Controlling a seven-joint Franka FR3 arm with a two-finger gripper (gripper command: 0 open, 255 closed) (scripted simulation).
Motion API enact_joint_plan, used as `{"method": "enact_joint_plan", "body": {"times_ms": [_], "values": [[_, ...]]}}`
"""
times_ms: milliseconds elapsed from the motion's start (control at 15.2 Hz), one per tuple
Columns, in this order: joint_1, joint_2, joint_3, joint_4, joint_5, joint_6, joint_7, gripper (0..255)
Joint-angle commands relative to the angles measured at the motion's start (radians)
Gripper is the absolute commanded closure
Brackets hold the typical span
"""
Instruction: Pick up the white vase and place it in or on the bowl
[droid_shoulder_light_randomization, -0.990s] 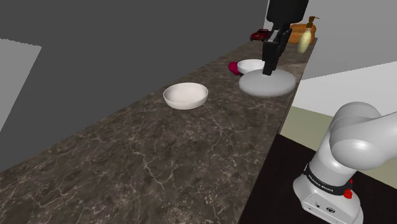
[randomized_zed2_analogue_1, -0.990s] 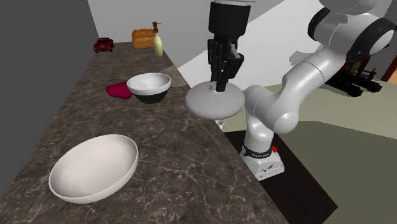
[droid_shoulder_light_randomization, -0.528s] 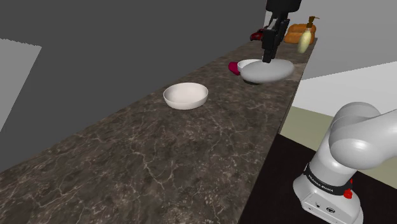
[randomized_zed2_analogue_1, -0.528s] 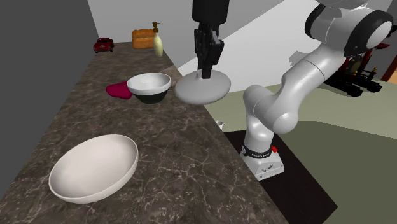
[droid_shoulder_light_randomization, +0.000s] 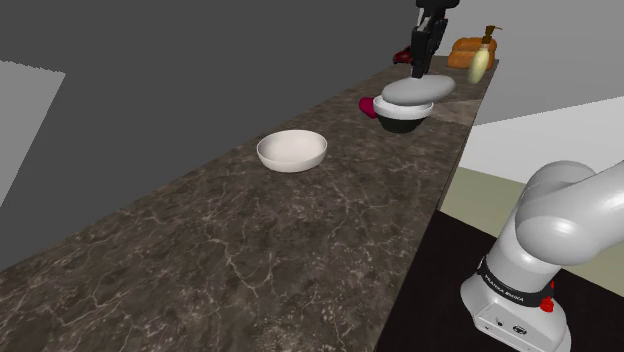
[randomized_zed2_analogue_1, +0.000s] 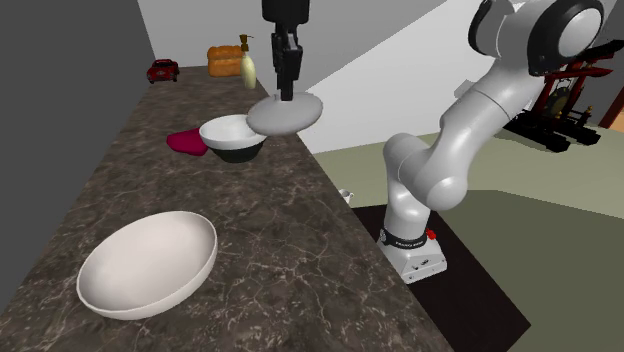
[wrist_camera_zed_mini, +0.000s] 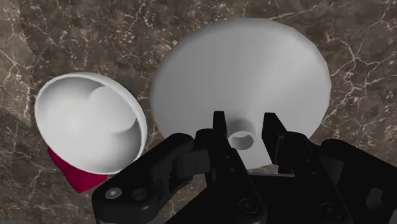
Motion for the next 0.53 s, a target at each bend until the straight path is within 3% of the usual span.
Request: {"method": "enact_joint_plan", "body": {"times_ms": [0,462], "values": [[-0.008,0.041,-0.037,0.035,-0.021,0.009,-0.042,255],[-0.03,0.207,-0.168,0.184,-0.066,0.041,-0.191,255]]}}
